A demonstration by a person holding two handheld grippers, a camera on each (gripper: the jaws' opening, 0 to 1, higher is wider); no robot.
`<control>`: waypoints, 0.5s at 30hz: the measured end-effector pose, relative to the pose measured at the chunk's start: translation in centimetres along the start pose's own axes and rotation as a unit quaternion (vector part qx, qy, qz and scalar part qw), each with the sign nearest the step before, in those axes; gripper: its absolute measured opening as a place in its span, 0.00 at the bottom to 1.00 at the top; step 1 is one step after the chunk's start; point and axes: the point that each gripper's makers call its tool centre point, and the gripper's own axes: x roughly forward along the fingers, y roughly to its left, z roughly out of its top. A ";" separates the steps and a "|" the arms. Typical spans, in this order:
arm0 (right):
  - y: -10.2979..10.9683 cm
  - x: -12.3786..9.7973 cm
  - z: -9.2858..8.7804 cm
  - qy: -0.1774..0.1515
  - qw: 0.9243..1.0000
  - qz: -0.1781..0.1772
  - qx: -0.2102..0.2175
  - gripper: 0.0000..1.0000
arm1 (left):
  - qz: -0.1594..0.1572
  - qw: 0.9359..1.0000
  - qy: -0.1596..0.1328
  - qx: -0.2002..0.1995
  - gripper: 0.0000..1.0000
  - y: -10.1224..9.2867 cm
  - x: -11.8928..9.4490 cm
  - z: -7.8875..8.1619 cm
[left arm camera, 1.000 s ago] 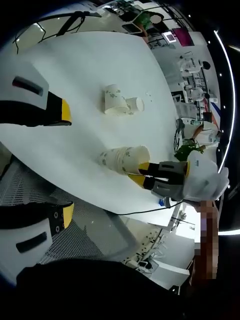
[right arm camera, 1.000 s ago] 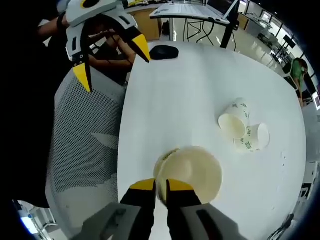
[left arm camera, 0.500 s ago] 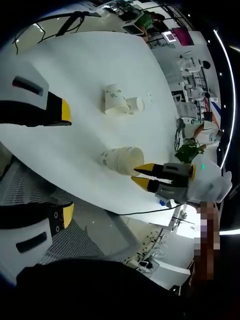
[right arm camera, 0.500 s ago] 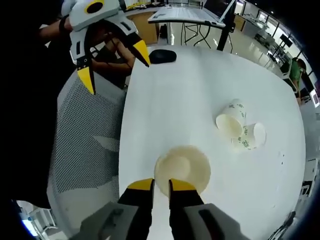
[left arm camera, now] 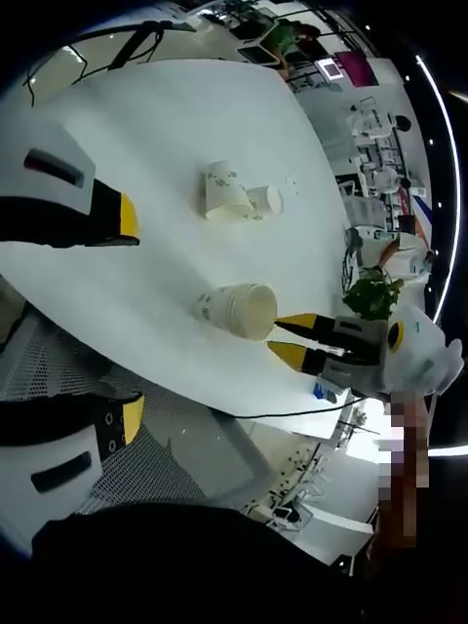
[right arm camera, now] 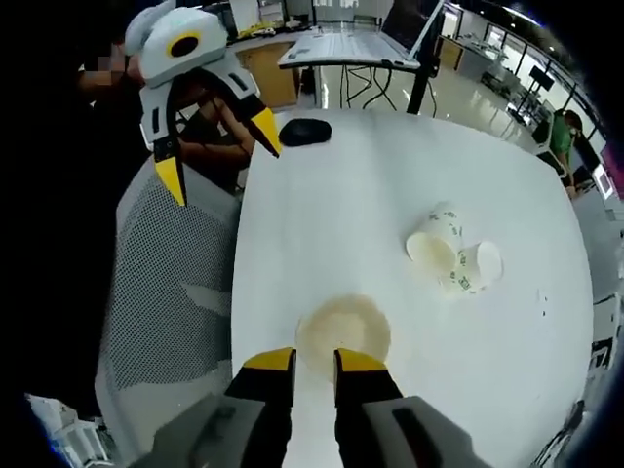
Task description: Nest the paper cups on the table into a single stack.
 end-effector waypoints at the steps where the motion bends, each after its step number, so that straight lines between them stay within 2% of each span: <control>1: -0.2 -0.3 0.3 -0.011 1.000 0.001 0.008 0.12 | 0.001 1.000 0.000 0.000 0.58 0.1 0.0 0.0; 4: -0.5 -0.6 0.5 -0.034 0.999 -0.002 0.029 0.12 | 0.001 1.000 0.001 0.002 0.58 0.2 0.0 0.0; 7: -0.8 -1.2 1.5 -0.075 0.995 -0.004 0.070 0.15 | 0.001 1.000 0.002 0.003 0.58 0.2 0.0 0.1; 9: -1.7 -1.7 2.4 -0.118 0.986 -0.006 0.114 0.18 | 0.001 1.000 0.003 0.004 0.58 0.2 0.0 0.2; 12: -2.9 -2.3 3.3 -0.157 0.975 -0.018 0.154 0.18 | 0.000 1.000 0.004 0.007 0.58 0.2 0.1 0.3; 13: -3.0 -2.4 3.4 -0.160 0.974 -0.019 0.157 0.18 | 0.000 1.000 0.004 0.007 0.58 0.2 0.1 0.3; 15: -3.7 -2.7 4.1 -0.183 0.966 -0.022 0.183 0.19 | 0.000 1.000 0.004 0.008 0.58 0.4 0.1 0.2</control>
